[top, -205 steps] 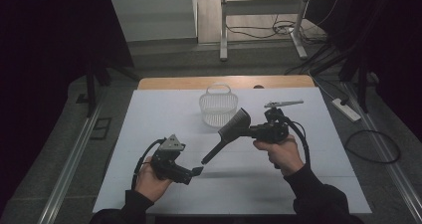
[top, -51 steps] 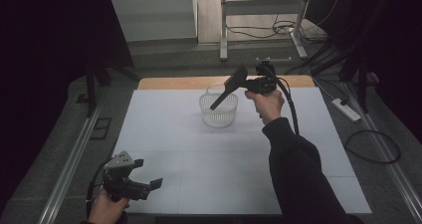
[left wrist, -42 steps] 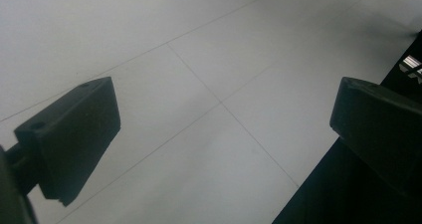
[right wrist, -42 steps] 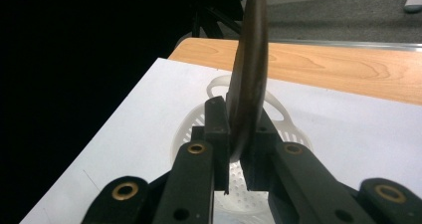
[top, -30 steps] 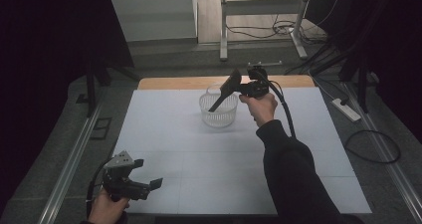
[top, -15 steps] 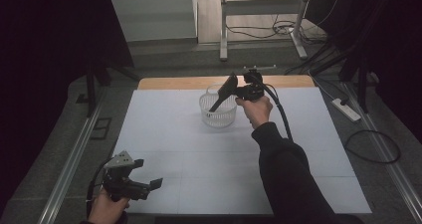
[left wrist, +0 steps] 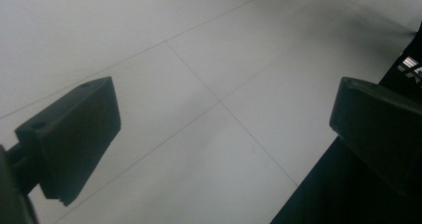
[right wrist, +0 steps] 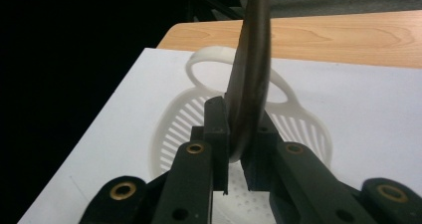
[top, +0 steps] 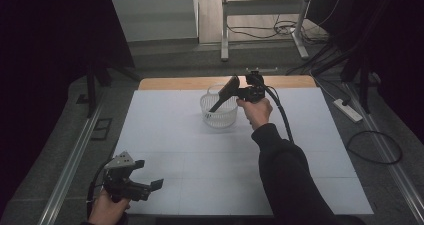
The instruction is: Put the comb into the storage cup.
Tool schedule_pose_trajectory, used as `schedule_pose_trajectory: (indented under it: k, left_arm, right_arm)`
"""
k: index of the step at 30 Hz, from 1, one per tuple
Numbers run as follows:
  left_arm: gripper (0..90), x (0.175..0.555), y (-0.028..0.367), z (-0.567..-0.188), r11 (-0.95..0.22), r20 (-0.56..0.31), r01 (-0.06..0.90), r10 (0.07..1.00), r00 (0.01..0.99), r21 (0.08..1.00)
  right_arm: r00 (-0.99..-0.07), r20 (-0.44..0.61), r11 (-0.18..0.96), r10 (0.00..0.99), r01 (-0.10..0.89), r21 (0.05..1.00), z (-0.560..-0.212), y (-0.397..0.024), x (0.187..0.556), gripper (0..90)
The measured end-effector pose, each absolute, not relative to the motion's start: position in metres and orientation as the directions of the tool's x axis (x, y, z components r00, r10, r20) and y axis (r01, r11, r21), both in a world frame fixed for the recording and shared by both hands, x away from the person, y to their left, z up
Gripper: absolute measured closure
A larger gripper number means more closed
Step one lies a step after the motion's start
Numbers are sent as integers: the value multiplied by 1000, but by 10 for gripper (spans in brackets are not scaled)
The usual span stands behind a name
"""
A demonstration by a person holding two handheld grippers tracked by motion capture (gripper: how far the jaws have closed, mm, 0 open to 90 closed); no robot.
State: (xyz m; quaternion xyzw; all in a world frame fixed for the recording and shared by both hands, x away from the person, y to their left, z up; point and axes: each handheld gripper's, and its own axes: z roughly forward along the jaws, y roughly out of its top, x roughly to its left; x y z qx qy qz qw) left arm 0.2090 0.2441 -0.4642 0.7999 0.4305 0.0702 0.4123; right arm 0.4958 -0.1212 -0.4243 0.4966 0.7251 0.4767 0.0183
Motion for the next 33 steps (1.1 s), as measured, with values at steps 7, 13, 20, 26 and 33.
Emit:
schedule_pose_trajectory:
  k: [7, 13, 20, 26, 33]
  left_arm:
    - [3, 209, 244, -464, -289, -244, 631, 746, 619, 720]
    - [4, 209, 245, -464, -287, -247, 633, 746, 618, 719]
    - [5, 209, 245, -465, -281, -252, 635, 746, 617, 720]
    - [5, 209, 245, -465, -280, -253, 635, 746, 616, 720]
    - [5, 210, 245, -465, -280, -253, 636, 746, 615, 719]
  right_arm:
    - [-483, 367, 89, 795, 691, 717, -428, -123, 497, 755]
    - [-480, 331, 106, 813, 679, 726, -430, -124, 497, 719]
    - [-483, 282, 139, 829, 667, 732, -432, -123, 497, 681]
    - [-478, 262, 149, 838, 663, 733, -434, -125, 497, 651]
    - [-456, 251, 146, 854, 673, 725, -440, -130, 499, 597]
